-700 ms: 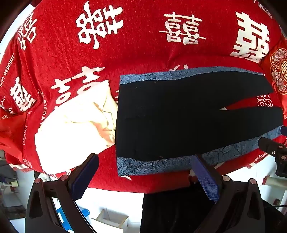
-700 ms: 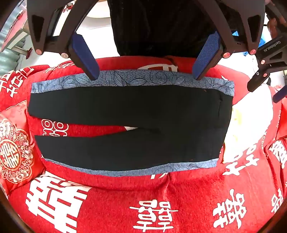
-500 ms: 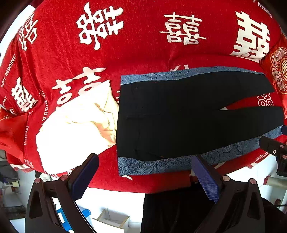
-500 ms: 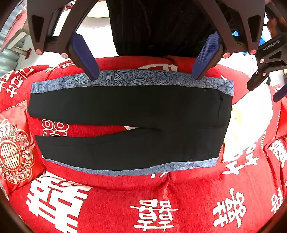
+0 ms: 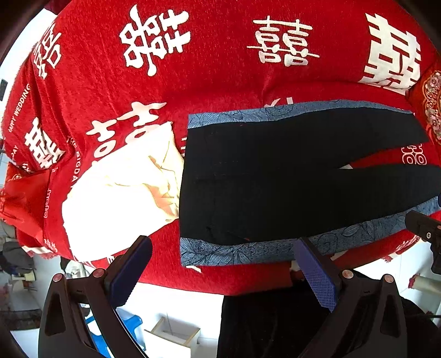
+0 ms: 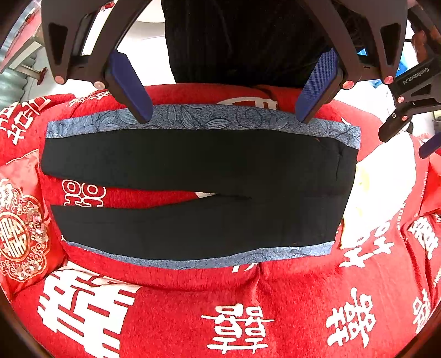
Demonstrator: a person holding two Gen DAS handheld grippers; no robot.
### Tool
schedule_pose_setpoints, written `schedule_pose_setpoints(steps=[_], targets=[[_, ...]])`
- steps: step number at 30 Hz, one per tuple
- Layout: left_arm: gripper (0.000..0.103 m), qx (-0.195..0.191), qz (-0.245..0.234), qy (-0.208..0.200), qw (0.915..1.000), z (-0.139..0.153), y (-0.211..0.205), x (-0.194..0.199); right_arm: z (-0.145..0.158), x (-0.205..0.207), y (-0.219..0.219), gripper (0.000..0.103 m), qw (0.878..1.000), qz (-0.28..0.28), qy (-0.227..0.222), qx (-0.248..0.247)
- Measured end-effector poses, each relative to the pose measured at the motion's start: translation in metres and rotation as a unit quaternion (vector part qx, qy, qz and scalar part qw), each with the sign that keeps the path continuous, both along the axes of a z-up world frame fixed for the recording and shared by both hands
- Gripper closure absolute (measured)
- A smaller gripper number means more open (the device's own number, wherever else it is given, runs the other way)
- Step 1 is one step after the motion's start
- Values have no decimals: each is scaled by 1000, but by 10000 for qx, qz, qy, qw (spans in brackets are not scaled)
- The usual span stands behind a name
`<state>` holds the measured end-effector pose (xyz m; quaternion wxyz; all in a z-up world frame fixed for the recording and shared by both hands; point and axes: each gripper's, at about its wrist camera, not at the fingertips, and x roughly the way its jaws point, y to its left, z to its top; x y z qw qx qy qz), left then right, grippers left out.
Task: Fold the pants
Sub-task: 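Move both grippers toward the waistband of the black trousers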
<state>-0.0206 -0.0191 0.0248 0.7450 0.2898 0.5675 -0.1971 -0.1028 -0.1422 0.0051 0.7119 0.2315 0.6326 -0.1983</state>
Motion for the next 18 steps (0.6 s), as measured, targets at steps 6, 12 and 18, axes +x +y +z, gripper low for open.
schedule_pose_setpoints(steps=[6,12,18], targets=[[0,-77,489,151,9987,5,-8,-5,0,-9,-15,0,9998,165,-63,86],[0,-84,1031,192,9944,1,-13,-14,-11,-21,-32,0,9985,428,8,342],[0,-55,1103,398,9931,-14,-17,-23,-26,-26,-43,0,9986,376,93,374]])
